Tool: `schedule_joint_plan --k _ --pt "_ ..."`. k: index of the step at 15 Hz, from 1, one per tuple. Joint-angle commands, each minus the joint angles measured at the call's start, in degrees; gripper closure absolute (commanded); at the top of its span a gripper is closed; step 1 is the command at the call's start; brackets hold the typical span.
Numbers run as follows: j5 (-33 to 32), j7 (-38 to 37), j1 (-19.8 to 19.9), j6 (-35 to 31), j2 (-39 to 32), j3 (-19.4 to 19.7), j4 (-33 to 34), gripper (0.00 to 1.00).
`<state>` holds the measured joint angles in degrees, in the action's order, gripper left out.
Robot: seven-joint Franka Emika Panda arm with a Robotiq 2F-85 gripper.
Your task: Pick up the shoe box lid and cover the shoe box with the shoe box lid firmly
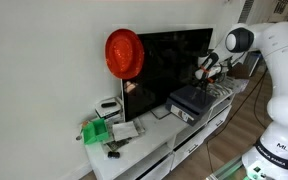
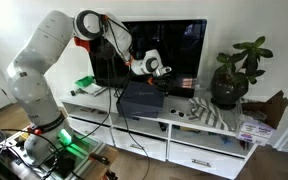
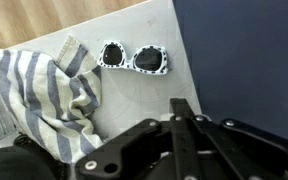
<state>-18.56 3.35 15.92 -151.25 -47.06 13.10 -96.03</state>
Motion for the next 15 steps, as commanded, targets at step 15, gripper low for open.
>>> schedule_joint_plan --k 15 --pt "18.37 31.67 15.04 13.11 -0.29 -17.00 5.72 1.00"
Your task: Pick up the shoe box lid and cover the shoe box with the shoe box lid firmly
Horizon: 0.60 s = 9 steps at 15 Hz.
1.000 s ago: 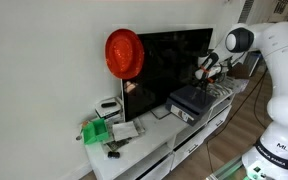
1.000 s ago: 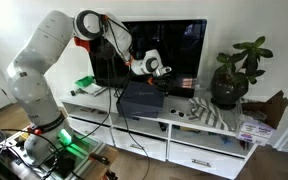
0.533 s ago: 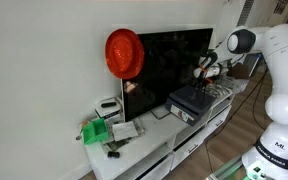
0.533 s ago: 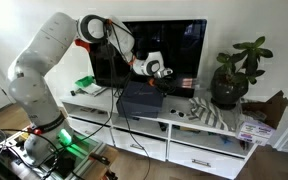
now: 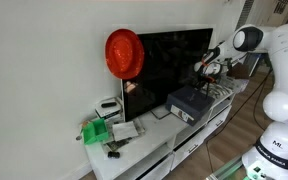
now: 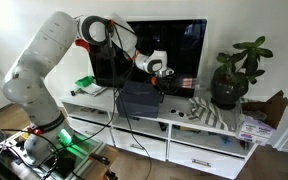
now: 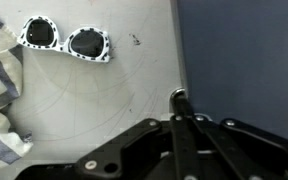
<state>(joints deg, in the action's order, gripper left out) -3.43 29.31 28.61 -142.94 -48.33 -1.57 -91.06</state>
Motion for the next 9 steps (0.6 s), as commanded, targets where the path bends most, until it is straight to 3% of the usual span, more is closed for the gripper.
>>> schedule_joint_plan --k 1,9 --pt "4.05 7.61 2.96 6.43 1.19 -2.95 0.97 1.00" --pt "8.70 13.12 2.45 13.76 1.42 -1.78 3.32 1.00"
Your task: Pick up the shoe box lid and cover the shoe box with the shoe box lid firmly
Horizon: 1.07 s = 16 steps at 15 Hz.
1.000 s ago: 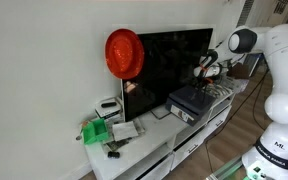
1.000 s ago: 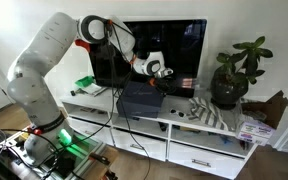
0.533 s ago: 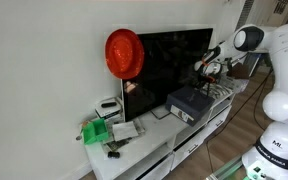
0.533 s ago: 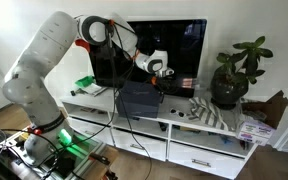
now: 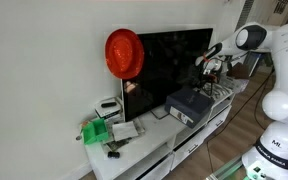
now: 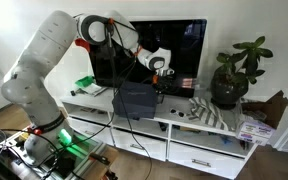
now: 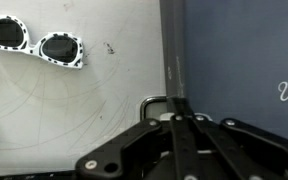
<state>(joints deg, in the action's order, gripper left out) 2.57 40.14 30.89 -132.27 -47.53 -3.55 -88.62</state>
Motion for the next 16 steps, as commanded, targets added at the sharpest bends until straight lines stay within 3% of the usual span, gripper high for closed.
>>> schedule_joint_plan --k 1,8,14,15,16 --pt "2.92 1.87 -0.05 3.63 0.64 0.53 1.17 1.00" --pt "1.75 -1.33 -1.98 2.35 6.97 3.73 -2.42 1.00" --pt "0.73 0.57 -5.59 5.75 21.67 4.12 -13.94 1.00" --pt "0.17 0.69 -6.76 6.80 24.45 4.37 -16.33 0.74" --pt "-0.32 0.27 -8.05 7.05 27.17 4.69 -18.83 0.73"
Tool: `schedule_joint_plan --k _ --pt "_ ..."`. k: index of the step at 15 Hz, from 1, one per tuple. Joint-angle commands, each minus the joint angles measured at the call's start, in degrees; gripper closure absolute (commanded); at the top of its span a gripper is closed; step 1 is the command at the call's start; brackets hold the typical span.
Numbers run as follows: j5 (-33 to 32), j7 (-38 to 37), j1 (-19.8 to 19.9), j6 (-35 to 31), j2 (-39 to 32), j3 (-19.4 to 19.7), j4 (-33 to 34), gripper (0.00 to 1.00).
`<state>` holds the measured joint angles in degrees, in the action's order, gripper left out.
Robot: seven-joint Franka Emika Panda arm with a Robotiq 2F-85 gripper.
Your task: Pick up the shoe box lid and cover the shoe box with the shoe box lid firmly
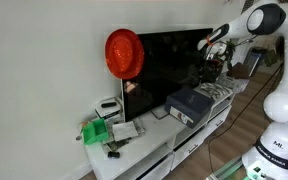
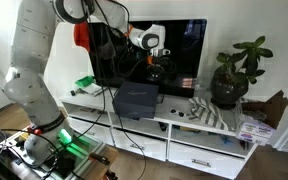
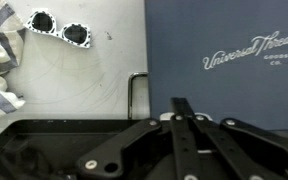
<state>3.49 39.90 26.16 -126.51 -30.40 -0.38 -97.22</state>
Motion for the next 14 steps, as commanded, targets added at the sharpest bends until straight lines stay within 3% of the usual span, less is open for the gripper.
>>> schedule_joint_plan --k 1,7,10,11,14 --pt "-1.80 -0.17 -4.71 1.11 12.75 1.92 -12.98 0.67" --pt "-9.50 -11.19 -12.49 -1.02 29.31 5.36 -28.96 0.26" --pt "-15.36 -15.27 -14.79 0.09 34.25 5.72 -33.35 0.05" --pt "-12.05 -12.99 -14.63 1.00 29.34 6.24 -28.13 0.24" --pt "-13.89 -14.25 -15.68 1.00 32.92 6.31 -31.69 0.06"
